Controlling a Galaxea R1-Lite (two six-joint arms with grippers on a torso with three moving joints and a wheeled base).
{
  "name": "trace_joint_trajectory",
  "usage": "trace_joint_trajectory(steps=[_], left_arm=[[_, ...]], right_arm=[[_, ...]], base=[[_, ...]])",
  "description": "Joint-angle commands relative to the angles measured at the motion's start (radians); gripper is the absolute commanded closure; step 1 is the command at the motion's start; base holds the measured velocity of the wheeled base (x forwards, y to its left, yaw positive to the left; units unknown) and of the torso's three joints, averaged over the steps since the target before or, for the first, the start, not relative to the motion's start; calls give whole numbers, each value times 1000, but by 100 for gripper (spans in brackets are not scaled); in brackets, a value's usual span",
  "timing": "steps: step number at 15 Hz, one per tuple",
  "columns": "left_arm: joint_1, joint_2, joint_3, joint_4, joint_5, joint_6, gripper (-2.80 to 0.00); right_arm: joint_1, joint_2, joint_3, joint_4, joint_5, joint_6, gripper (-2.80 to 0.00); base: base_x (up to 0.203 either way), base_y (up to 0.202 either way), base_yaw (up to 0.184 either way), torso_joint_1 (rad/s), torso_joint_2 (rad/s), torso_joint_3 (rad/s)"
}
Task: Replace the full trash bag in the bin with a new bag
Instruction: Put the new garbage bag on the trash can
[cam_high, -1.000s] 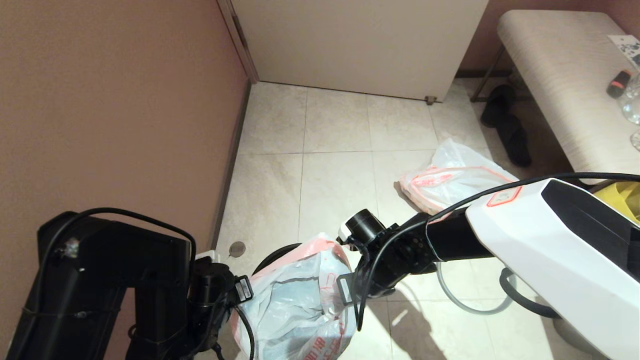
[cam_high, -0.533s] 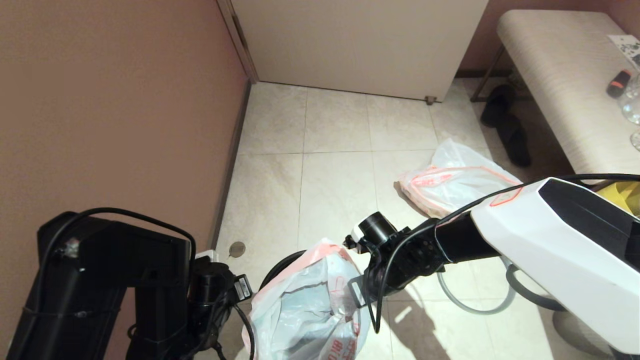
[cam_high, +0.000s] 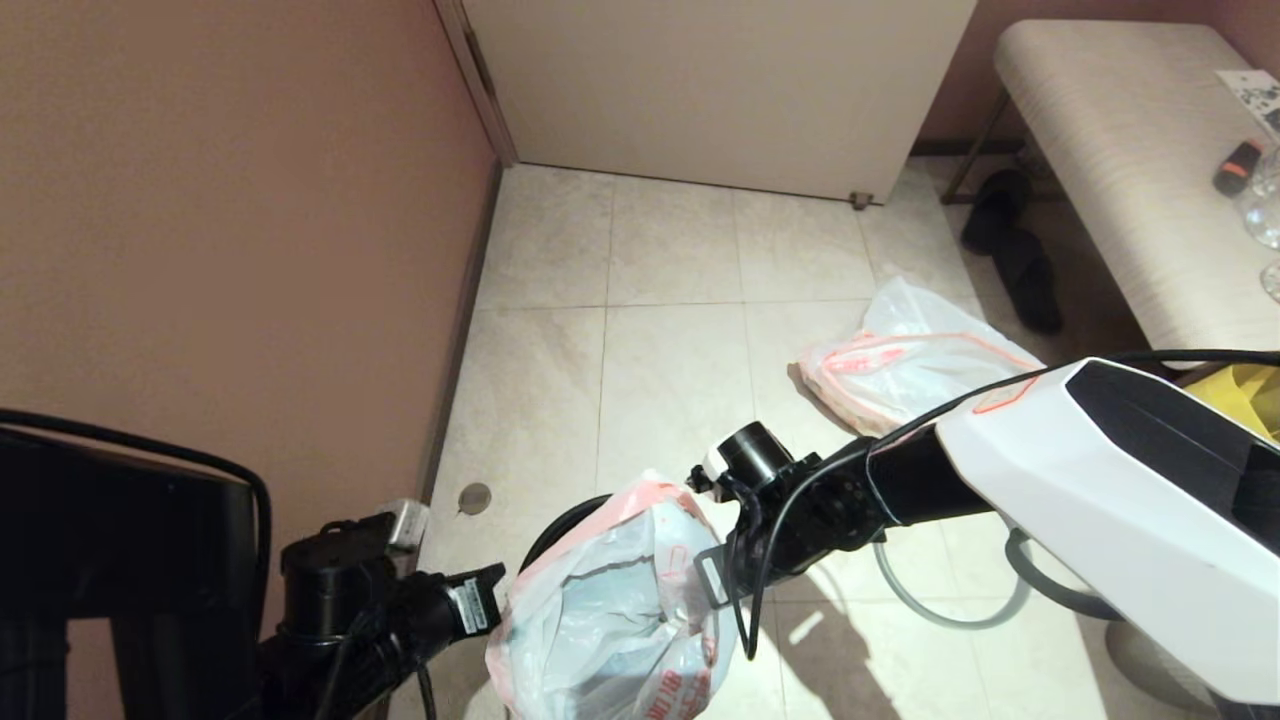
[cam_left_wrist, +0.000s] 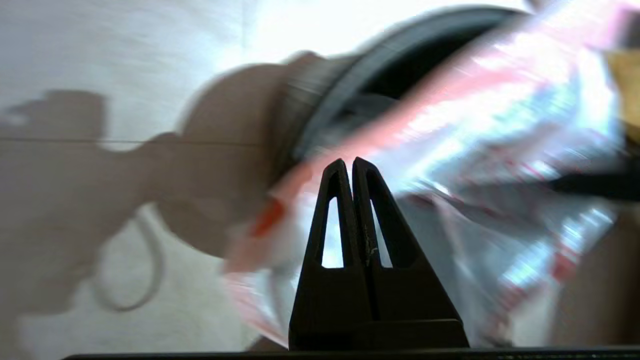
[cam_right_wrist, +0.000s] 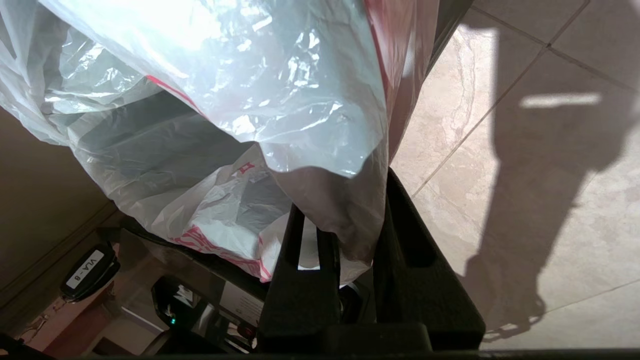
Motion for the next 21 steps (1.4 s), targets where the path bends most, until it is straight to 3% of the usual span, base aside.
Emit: trace_joint_trajectory(steps=[1,4,7,13,16,21], left_arm=[[-3,-58,29,-48,-81,-1,0],[-2,-87,79,-48,-193,2,0],[6,25,61,-48,-221,27,0],[58,81,6,-48,-171,48,0],[81,49,-28,-48,-117,23,0],[89,4,-33,-48,-104,-10,0]], right_arm=[[0,7,-3,1,1,2,0],[-1,25,-4,-5,2,2,0],[17,0,-2,-5,9,5,0],[71,-60,8,24,32,5,0],[83,-59,9,51,33,5,0],[101,-39,14,96,36,-1,0]], base=[[0,0,0,0,0,0],[0,0,0,0,0,0],[0,0,0,0,0,0],[0,0,0,0,0,0],[0,0,0,0,0,0],[0,0,0,0,0,0]])
